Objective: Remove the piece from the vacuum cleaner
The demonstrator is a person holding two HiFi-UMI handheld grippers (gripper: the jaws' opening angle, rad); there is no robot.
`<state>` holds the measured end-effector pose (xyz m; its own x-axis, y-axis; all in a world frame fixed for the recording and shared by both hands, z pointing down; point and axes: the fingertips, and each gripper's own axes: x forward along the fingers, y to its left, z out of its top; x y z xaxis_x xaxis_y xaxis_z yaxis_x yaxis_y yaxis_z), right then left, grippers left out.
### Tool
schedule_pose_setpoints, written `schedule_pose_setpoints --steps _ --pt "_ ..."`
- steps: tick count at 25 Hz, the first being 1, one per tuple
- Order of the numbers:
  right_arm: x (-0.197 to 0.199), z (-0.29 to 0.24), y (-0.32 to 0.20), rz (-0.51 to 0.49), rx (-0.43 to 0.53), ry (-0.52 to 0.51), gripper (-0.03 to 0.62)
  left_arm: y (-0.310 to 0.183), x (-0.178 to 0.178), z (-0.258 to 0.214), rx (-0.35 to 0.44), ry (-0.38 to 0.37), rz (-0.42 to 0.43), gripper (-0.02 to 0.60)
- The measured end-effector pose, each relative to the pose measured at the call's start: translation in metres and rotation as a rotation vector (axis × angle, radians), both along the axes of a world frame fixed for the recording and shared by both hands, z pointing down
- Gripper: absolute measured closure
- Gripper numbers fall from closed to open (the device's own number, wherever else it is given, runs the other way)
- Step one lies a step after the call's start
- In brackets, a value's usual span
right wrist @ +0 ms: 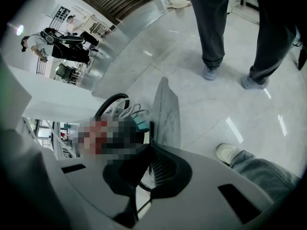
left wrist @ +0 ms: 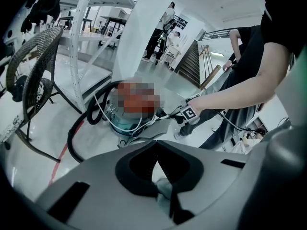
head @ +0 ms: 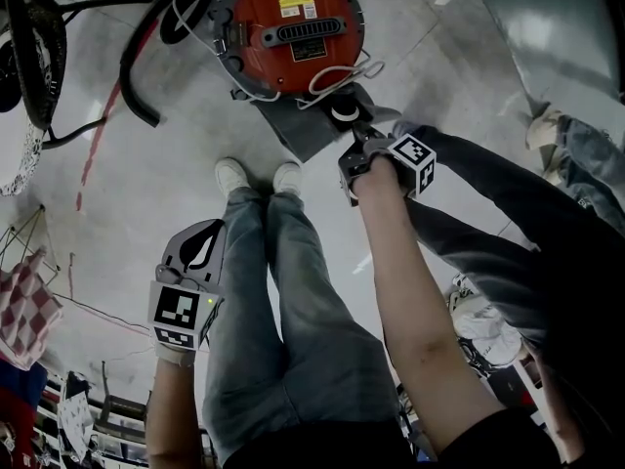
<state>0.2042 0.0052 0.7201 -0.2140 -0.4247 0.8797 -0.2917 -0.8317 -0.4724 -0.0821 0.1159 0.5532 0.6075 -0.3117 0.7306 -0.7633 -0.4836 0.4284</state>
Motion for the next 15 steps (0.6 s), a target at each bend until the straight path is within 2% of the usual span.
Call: schedule_pose_setpoints --steps 5,15 --pt "-0.001 -0.002 -0.005 -0.042 -0.005 -0.011 0.56 -0.001 -0.003 0.001 -0.003 -0.002 -0.005 0.563" --pt "0.0 -0.003 -0.009 -0.007 -0.005 -0.004 0.56 0.0 0.0 0.0 -0.001 0.0 -0.002 0.563"
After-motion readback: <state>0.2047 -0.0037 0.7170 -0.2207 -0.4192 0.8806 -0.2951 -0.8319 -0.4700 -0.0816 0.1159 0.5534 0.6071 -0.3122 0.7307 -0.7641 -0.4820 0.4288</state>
